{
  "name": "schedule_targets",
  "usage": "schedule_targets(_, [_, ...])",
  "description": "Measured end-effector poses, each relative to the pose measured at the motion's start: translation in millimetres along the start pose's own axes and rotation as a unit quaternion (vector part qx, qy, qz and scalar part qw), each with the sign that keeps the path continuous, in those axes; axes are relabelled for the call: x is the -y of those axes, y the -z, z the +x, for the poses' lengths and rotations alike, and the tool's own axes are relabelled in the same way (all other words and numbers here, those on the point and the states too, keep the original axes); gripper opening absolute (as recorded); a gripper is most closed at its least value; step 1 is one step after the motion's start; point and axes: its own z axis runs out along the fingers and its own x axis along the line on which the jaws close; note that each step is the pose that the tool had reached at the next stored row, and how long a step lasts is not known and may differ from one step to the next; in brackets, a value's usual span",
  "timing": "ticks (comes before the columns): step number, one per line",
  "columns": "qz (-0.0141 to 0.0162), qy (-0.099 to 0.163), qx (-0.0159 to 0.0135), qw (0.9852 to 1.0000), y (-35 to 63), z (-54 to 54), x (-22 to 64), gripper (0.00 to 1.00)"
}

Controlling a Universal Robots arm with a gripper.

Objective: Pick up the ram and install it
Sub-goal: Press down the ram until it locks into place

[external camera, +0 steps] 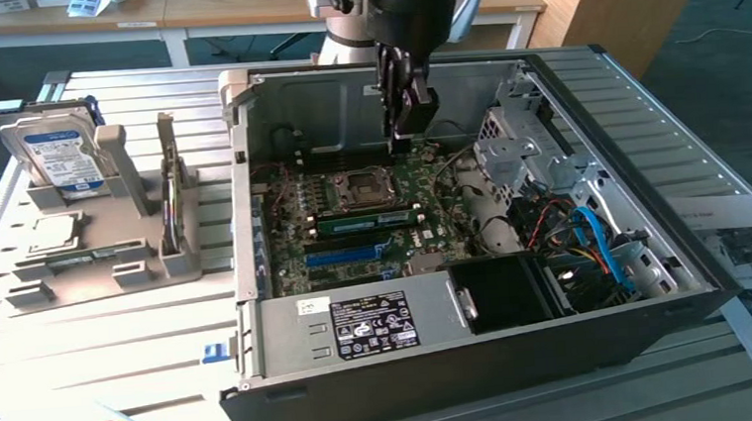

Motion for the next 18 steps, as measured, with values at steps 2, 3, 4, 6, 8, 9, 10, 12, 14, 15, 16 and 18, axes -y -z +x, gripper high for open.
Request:
schedule_targets(2, [0.0,0.0,0.0,1.0,0.0,0.0,0.0,0.37])
schedule_targets(3, [0.0,0.0,0.0,1.0,0.0,0.0,0.0,0.37])
schedule_targets(4, [0.0,0.0,0.0,1.0,0.0,0.0,0.0,0.37])
schedule_targets(6, [0.0,0.0,0.0,1.0,0.0,0.0,0.0,0.37])
schedule_targets(8, [0.0,0.0,0.0,1.0,0.0,0.0,0.0,0.37])
schedule_targets(9, [0.0,0.0,0.0,1.0,0.0,0.0,0.0,0.35])
schedule_targets(10, [0.0,0.0,0.0,1.0,0.0,0.0,0.0,0.29])
schedule_targets(12, [0.0,0.0,0.0,1.0,0.0,0.0,0.0,0.23])
schedule_targets(14, [0.0,0.0,0.0,1.0,0.0,0.0,0.0,0.17])
schedule_targets(15, [0.0,0.0,0.0,1.0,0.0,0.0,0.0,0.11])
schedule_targets(16, [0.0,0.0,0.0,1.0,0.0,0.0,0.0,0.11])
schedule_targets(18, [0.0,0.0,0.0,1.0,0.0,0.0,0.0,0.1])
